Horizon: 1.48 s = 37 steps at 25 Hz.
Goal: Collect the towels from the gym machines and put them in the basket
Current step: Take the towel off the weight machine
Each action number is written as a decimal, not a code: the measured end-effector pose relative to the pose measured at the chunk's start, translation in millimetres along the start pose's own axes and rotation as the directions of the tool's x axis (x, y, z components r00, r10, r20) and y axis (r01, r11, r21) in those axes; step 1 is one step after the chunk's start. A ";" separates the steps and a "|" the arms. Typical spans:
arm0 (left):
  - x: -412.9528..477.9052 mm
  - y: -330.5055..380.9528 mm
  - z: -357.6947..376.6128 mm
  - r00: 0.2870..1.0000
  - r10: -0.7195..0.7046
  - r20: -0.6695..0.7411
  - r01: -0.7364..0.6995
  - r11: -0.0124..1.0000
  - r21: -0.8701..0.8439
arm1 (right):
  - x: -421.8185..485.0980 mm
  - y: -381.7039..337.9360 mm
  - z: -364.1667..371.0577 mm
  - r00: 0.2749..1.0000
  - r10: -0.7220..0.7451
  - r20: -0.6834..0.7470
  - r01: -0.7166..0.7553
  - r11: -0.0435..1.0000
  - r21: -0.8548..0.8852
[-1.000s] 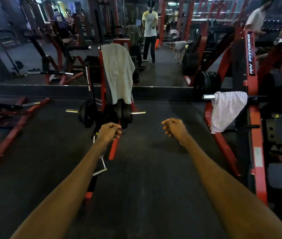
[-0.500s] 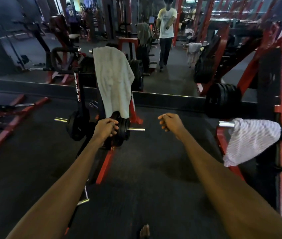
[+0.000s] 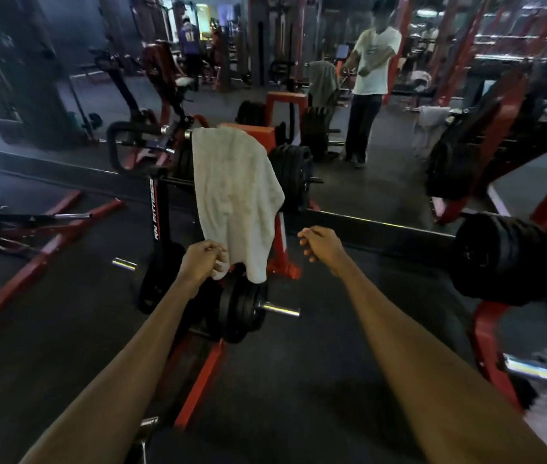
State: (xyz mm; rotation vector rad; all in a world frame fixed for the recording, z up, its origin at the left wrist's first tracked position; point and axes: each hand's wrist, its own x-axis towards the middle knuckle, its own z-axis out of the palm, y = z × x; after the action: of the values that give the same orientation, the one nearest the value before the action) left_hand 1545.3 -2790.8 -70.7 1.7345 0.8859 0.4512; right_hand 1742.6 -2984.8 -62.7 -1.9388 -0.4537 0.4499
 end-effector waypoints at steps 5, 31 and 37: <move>88.8 -6.4 -4.1 0.985 -0.075 -0.154 0.077 0.997 0.011 | 138.9 -24.9 35.3 0.989 -0.055 0.140 0.068 0.994 -0.088; 217.5 25.1 -2.7 0.980 -0.053 -0.190 0.070 0.994 0.085 | 303.6 -94.8 86.8 0.907 -0.420 -0.026 0.389 0.860 -0.330; 217.7 48.5 12.8 0.991 0.015 -0.131 -0.002 0.996 0.093 | 284.0 -129.4 46.5 0.964 -0.158 -0.213 0.220 0.924 0.312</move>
State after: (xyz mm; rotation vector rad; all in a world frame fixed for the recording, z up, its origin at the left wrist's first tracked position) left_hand 1712.0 -2642.6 -57.4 1.8100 1.0075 0.5423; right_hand 1948.5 -2756.5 8.1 -1.5725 -0.4113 0.2026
